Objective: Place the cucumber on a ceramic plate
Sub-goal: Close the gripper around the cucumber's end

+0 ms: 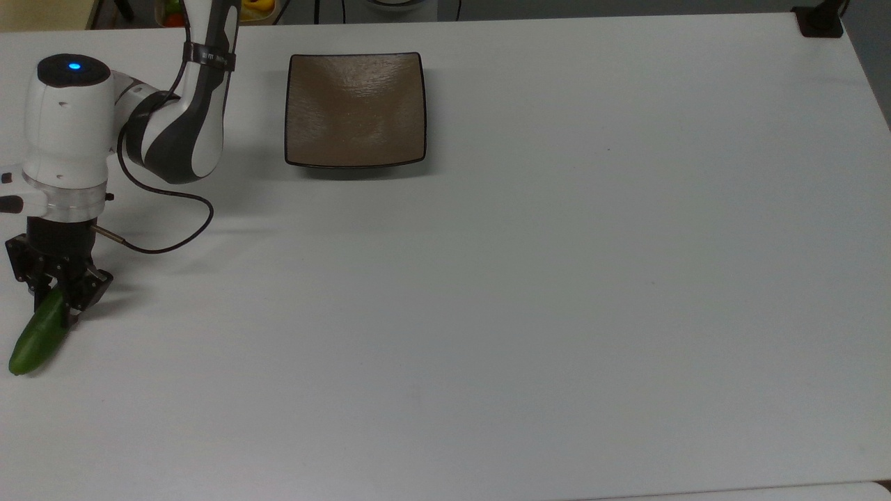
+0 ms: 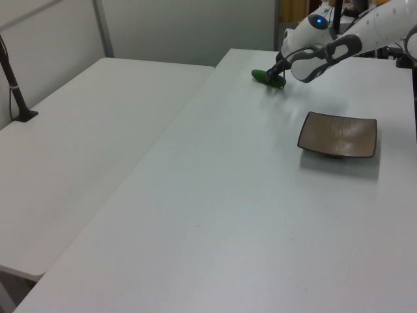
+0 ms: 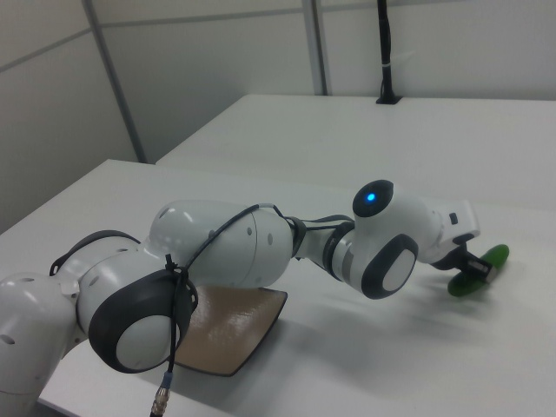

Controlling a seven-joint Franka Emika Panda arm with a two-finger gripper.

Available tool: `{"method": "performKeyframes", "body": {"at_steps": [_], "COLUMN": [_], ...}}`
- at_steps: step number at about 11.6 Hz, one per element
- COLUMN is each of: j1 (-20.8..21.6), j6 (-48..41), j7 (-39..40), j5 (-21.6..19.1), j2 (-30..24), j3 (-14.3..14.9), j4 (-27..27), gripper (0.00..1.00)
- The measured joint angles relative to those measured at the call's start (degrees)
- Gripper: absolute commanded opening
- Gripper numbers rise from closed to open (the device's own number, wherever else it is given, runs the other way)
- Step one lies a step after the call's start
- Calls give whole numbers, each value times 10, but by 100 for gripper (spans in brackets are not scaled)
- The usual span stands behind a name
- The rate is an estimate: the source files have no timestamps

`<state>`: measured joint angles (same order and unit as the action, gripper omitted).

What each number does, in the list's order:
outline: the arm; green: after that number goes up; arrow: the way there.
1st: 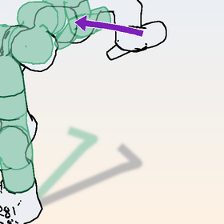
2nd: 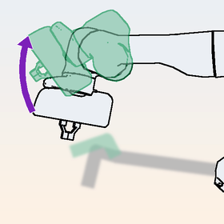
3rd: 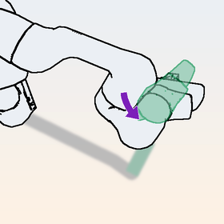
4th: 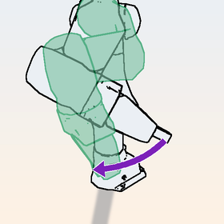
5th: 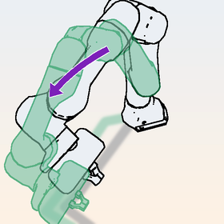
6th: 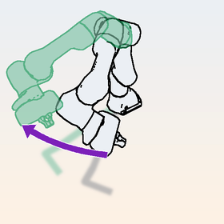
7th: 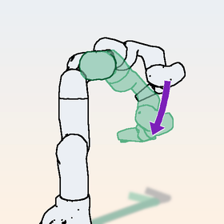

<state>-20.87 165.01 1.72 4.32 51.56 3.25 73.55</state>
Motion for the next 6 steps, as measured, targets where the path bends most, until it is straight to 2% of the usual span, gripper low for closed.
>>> {"method": "performKeyframes", "body": {"at_steps": [4,6], "j1": [2,9], "j6": [0,0], "j7": [0,0], "j5": [0,0], "j2": [-2,-20], "j3": [0,-1], "j4": [0,2], "gripper": [0,0]}}
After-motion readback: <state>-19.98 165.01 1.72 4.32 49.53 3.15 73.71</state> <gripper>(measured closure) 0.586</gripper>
